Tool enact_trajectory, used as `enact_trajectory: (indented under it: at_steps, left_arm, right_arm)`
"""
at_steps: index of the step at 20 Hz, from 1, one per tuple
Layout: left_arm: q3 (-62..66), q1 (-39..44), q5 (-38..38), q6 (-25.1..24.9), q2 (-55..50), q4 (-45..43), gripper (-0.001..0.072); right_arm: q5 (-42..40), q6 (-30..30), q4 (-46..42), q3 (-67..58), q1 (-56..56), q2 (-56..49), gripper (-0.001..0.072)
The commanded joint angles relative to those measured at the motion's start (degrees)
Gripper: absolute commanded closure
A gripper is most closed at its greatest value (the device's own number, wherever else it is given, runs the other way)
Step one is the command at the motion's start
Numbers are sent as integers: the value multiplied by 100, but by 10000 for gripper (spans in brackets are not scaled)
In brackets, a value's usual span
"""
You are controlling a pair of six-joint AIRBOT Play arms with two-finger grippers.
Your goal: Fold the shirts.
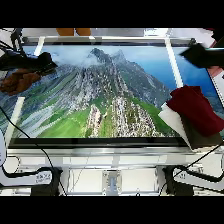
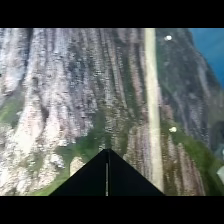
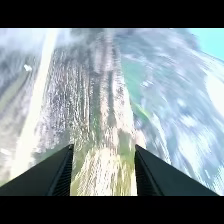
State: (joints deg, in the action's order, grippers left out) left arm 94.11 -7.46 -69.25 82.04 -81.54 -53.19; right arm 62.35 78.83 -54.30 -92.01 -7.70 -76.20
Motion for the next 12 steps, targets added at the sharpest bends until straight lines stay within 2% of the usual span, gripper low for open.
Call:
enact_trajectory:
  at_steps: [1,3,4,5,12]
  left_arm:
    - [4,168,-22,-4,-2,343,695]
    - [4,310,-22,-4,-2,341,695]
    - [4,361,-13,-2,-2,345,695]
    - [4,400,9,-2,-2,348,695]
    - [4,389,-142,2,-2,348,695]
  right_arm:
    - [-1818,-258,-1128,481,1523,-321,275]
    - [-1971,-247,-2050,483,1943,-472,280]
    - [-1880,-232,-2490,483,2081,-492,330]
    - [-1740,-236,-2868,483,2184,-492,338]
    - [-1731,-234,-3038,481,2280,-492,338]
